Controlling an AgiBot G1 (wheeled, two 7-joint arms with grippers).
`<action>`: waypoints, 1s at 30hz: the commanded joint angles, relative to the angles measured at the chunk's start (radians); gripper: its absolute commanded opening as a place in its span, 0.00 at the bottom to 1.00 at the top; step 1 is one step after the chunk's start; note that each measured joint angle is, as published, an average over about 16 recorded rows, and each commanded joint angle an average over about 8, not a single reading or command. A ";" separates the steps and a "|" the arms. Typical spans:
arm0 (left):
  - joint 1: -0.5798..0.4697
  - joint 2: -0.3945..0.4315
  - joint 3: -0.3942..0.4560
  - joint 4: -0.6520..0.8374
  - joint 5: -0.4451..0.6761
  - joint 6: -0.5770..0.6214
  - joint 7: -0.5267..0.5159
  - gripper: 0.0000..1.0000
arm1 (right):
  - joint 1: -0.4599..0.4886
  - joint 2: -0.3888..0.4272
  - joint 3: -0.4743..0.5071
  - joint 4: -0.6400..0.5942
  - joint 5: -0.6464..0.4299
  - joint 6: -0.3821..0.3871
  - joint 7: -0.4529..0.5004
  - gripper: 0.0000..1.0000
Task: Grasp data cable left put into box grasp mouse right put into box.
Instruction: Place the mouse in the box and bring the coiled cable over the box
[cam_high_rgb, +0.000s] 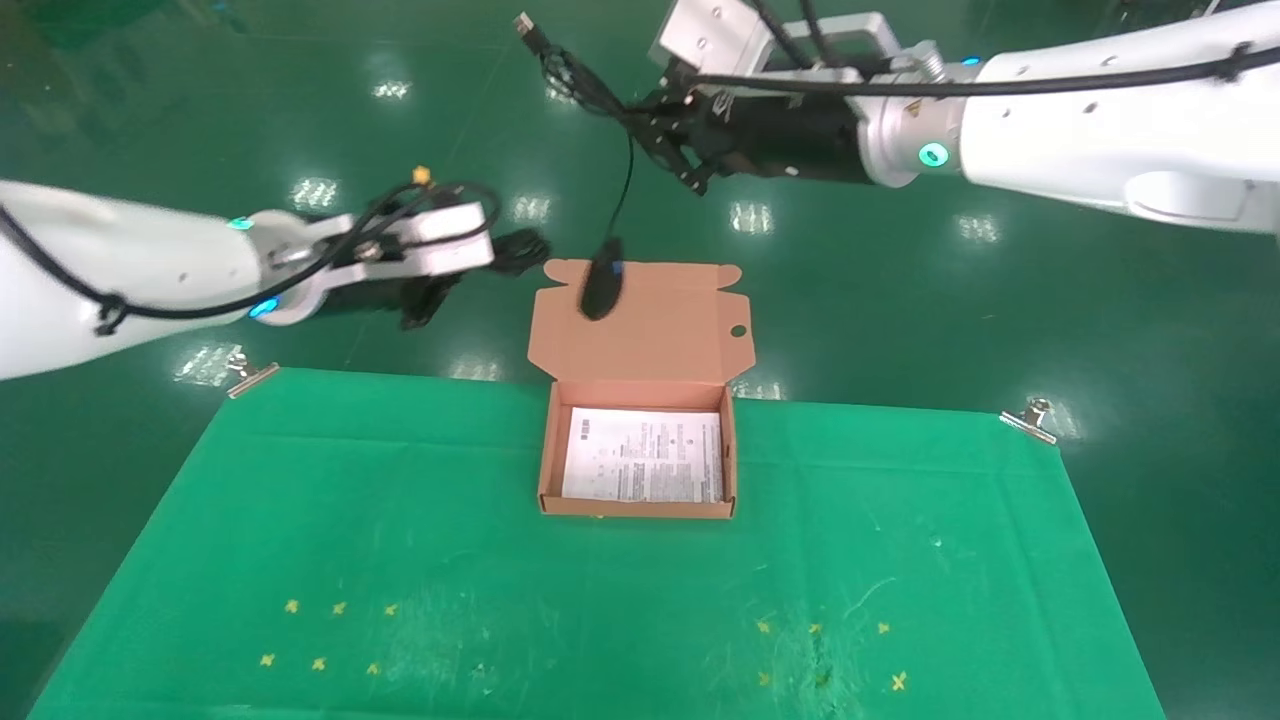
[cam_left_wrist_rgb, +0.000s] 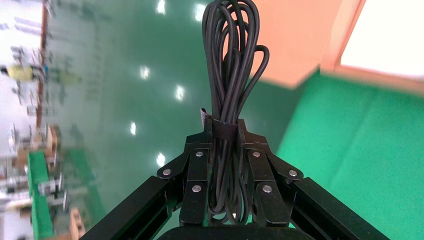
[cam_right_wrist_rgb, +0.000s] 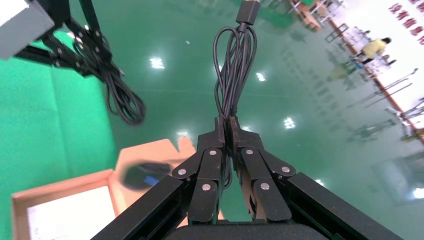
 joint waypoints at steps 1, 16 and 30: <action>0.006 -0.014 0.002 -0.002 0.009 0.012 -0.008 0.00 | -0.001 -0.011 -0.005 -0.011 -0.002 -0.001 -0.001 0.00; 0.030 -0.102 0.004 -0.169 0.226 0.221 -0.261 0.00 | -0.037 -0.100 -0.042 -0.220 0.022 0.040 -0.135 0.00; 0.037 -0.100 0.007 -0.200 0.259 0.249 -0.300 0.00 | -0.139 -0.112 -0.221 -0.218 0.187 0.125 0.027 0.00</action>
